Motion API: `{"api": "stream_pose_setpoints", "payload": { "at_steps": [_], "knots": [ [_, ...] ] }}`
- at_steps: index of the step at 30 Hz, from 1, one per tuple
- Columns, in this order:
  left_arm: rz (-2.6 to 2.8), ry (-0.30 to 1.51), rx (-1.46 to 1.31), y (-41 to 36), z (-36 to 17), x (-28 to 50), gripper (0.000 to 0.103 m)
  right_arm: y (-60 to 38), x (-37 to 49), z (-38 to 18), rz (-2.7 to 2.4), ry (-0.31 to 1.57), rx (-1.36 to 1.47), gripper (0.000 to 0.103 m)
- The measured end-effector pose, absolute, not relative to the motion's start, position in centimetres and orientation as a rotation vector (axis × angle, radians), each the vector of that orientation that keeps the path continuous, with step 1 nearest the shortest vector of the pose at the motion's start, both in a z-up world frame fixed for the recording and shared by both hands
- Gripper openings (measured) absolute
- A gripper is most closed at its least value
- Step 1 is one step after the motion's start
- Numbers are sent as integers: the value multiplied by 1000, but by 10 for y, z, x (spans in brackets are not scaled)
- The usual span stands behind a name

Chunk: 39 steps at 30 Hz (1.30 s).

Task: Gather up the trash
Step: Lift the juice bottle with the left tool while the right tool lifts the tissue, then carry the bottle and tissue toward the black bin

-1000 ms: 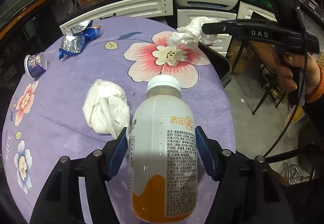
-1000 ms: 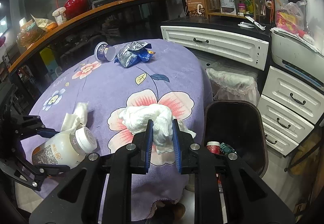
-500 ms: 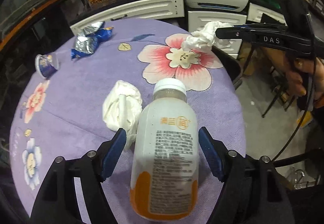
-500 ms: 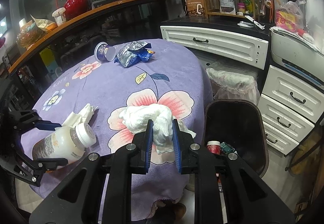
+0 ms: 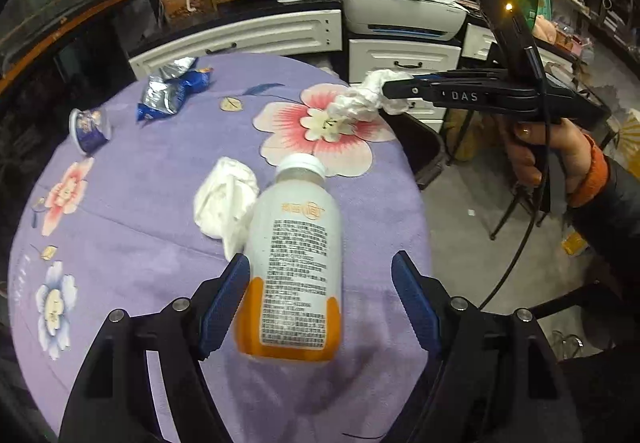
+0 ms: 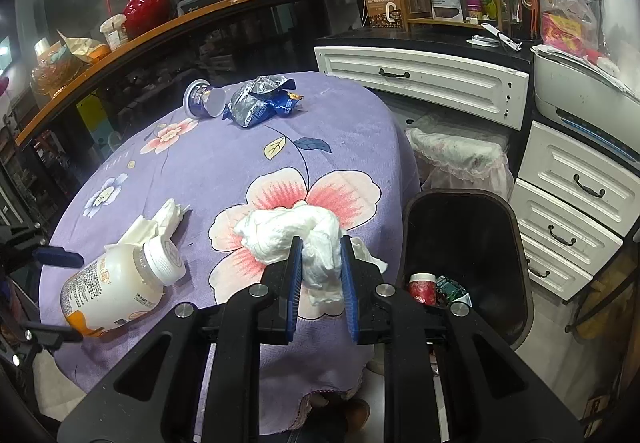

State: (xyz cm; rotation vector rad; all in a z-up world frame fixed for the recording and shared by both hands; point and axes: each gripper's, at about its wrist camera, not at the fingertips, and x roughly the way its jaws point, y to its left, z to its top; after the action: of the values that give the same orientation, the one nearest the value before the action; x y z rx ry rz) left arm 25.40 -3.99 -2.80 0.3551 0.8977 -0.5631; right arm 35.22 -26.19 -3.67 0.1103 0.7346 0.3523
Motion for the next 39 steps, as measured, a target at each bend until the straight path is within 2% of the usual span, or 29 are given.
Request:
{"api": "stream_pose_setpoints", "payload": {
  "at_steps": [3, 7, 21, 25, 32, 39],
  "knots": [
    [-550, 901, 378, -44, -33, 260, 70, -262, 351, -37, 348, 735, 112, 19],
    [-585, 933, 367, -47, -38, 270, 62, -264, 351, -39, 343, 740, 114, 19],
    [-585, 1044, 470, -86, -54, 315, 61, -270, 348, -42, 330, 746, 121, 19],
    [-586, 1015, 486, -96, -48, 316, 61, -276, 344, -38, 325, 724, 128, 19],
    [-611, 911, 306, -105, -17, 323, 61, -306, 339, -33, 253, 674, 142, 19],
    [-716, 816, 269, -158, -1, 317, 61, -354, 352, -54, 116, 696, 170, 19]
  ]
}}
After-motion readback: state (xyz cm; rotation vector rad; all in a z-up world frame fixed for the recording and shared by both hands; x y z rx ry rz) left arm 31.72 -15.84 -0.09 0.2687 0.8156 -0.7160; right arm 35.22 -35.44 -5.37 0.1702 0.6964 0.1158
